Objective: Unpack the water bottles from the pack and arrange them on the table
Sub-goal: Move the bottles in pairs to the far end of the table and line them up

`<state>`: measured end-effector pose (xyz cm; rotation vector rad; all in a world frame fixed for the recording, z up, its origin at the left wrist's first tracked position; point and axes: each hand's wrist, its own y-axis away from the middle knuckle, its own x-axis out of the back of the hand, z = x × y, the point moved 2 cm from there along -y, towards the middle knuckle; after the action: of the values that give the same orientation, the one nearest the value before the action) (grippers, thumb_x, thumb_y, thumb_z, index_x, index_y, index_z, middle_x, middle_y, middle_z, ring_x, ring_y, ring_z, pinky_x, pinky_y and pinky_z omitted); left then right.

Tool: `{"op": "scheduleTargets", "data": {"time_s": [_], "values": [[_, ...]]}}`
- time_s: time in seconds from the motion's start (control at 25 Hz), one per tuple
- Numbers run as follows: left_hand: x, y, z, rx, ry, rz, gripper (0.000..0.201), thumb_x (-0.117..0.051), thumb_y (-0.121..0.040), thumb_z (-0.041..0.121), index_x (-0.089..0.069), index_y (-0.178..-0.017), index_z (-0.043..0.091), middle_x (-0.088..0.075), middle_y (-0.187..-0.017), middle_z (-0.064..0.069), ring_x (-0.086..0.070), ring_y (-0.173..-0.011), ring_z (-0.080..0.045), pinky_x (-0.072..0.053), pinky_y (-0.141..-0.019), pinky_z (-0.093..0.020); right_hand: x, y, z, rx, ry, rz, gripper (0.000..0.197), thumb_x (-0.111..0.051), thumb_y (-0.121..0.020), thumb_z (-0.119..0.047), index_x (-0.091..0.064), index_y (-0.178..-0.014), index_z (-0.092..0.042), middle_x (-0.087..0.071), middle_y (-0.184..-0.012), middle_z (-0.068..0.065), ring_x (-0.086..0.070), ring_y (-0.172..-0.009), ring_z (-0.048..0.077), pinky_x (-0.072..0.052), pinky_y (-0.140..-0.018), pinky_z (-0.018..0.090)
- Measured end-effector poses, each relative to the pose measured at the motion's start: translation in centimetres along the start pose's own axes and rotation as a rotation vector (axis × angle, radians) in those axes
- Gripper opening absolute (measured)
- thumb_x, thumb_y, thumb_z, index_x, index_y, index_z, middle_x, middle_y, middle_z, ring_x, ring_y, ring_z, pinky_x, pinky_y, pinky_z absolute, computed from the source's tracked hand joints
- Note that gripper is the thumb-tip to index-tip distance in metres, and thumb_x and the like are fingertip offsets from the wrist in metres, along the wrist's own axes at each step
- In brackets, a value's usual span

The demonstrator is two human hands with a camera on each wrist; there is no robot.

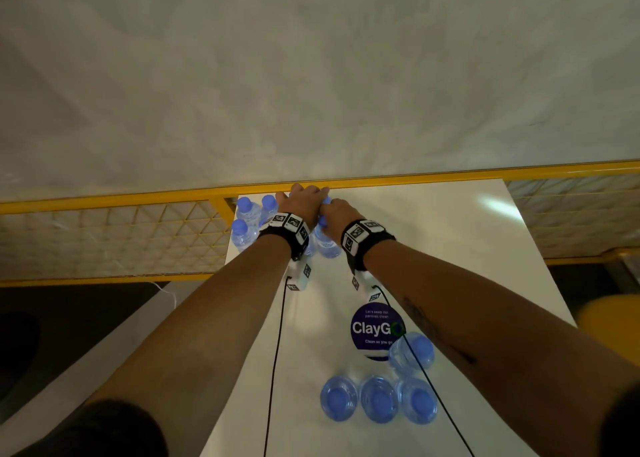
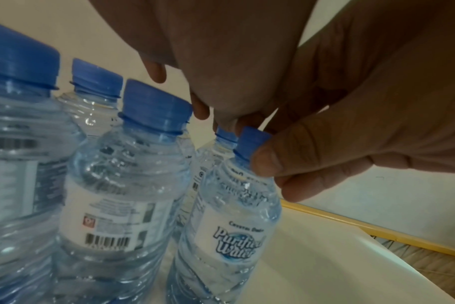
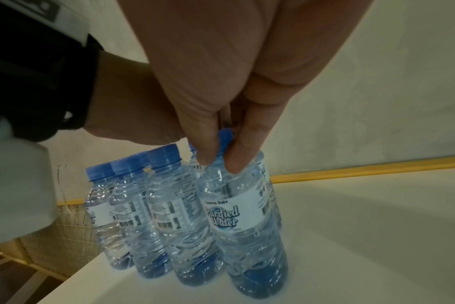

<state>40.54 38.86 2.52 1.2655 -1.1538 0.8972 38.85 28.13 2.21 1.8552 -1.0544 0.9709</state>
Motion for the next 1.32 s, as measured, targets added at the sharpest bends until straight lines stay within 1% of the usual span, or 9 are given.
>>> {"op": "scheduleTargets", "data": {"time_s": [0.16,0.28,0.36,0.48,0.6,0.72,0.84,1.0,1.32], "values": [[1.3,1.6,0.2,-0.012,0.067,-0.054,0.069,-0.052,-0.098,0.011,-0.024,-0.158,0.030,-0.037,-0.159,0.007,-0.033,-0.140,-0.031,-0.034,-0.106,-0.060,0.9,2.3,0.7,0.001,0.039,-0.038,0.045,-0.065,-0.088,-0.019,-0.051,-0.129,-0.008,-0.055,-0.128,0.018,-0.056,-0.114,0.035,-0.048,-0.093,0.040],[2.4,5.0,0.1,-0.031,0.240,0.094,0.052,-0.048,-0.100,0.020,-0.039,-0.151,0.026,-0.046,-0.151,0.003,-0.042,-0.134,-0.031,-0.041,-0.102,-0.054,2.1,6.9,1.5,0.029,-0.030,-0.016,0.054,-0.069,-0.087,-0.026,-0.048,-0.134,-0.010,-0.055,-0.131,0.013,-0.053,-0.119,0.030,-0.044,-0.101,0.039],[2.4,9.4,0.7,-0.151,0.446,0.166,0.040,-0.047,-0.100,0.030,-0.055,-0.138,0.020,-0.060,-0.134,-0.005,-0.056,-0.119,-0.030,-0.047,-0.097,-0.046,3.0,11.6,2.2,0.085,-0.105,-0.077,0.048,-0.071,-0.086,-0.027,-0.055,-0.130,-0.012,-0.060,-0.125,0.010,-0.058,-0.113,0.027,-0.047,-0.100,0.039],[1.4,18.4,3.0,-0.292,0.523,0.028,0.036,-0.059,-0.098,0.047,-0.064,-0.127,0.026,-0.066,-0.115,0.002,-0.061,-0.091,-0.013,-0.050,-0.088,-0.033,3.0,19.3,3.6,0.106,-0.083,-0.219,0.039,-0.069,-0.084,-0.040,-0.065,-0.117,-0.019,-0.064,-0.107,0.000,-0.062,-0.095,0.018,-0.051,-0.088,0.034],[-1.4,26.3,5.6,-0.282,0.486,-0.172,0.051,-0.061,-0.085,0.068,-0.062,-0.126,0.038,-0.060,-0.116,0.014,-0.063,-0.095,-0.009,-0.052,-0.087,-0.032,0.8,25.9,3.7,0.101,-0.002,-0.296,0.057,-0.049,-0.068,-0.064,-0.063,-0.113,-0.032,-0.060,-0.107,-0.007,-0.058,-0.098,0.015,-0.050,-0.090,0.035],[-4.9,30.1,7.2,-0.270,0.449,-0.309,0.047,-0.065,-0.075,0.063,-0.066,-0.115,0.037,-0.060,-0.111,0.009,-0.064,-0.099,-0.014,-0.054,-0.087,-0.035,-1.9,30.6,1.9,0.141,0.084,-0.363,0.037,-0.058,-0.081,-0.046,-0.060,-0.113,-0.028,-0.060,-0.114,-0.005,-0.058,-0.105,0.017,-0.050,-0.092,0.037],[-6.6,30.8,7.7,-0.242,0.432,-0.325,0.026,-0.070,-0.084,0.038,-0.071,-0.108,0.027,-0.059,-0.106,0.000,-0.065,-0.095,-0.021,-0.054,-0.086,-0.036,-4.1,32.3,0.5,0.108,0.185,-0.327,0.028,-0.061,-0.088,-0.028,-0.056,-0.115,-0.020,-0.055,-0.113,0.002,-0.059,-0.101,0.024,-0.053,-0.083,0.038],[-6.8,30.0,7.5,-0.206,0.375,-0.274,0.025,-0.062,-0.092,0.026,-0.070,-0.115,0.019,-0.056,-0.110,-0.006,-0.064,-0.099,-0.027,-0.053,-0.086,-0.037,-6.9,31.7,0.6,0.069,0.297,-0.311,0.021,-0.061,-0.086,-0.004,-0.056,-0.104,-0.014,-0.055,-0.106,0.006,-0.061,-0.093,0.027,-0.057,-0.075,0.045],[2.1,21.9,4.2,-0.259,0.465,-0.024,0.017,-0.066,-0.089,0.022,-0.069,-0.100,0.009,-0.050,-0.090,-0.004,-0.054,-0.083,-0.027,-0.045,-0.080,-0.037,-5.9,29.6,0.7,0.035,0.176,-0.245,0.021,-0.052,-0.091,-0.008,-0.056,-0.111,-0.010,-0.055,-0.115,0.013,-0.062,-0.096,0.034,-0.053,-0.074,0.043]]}}
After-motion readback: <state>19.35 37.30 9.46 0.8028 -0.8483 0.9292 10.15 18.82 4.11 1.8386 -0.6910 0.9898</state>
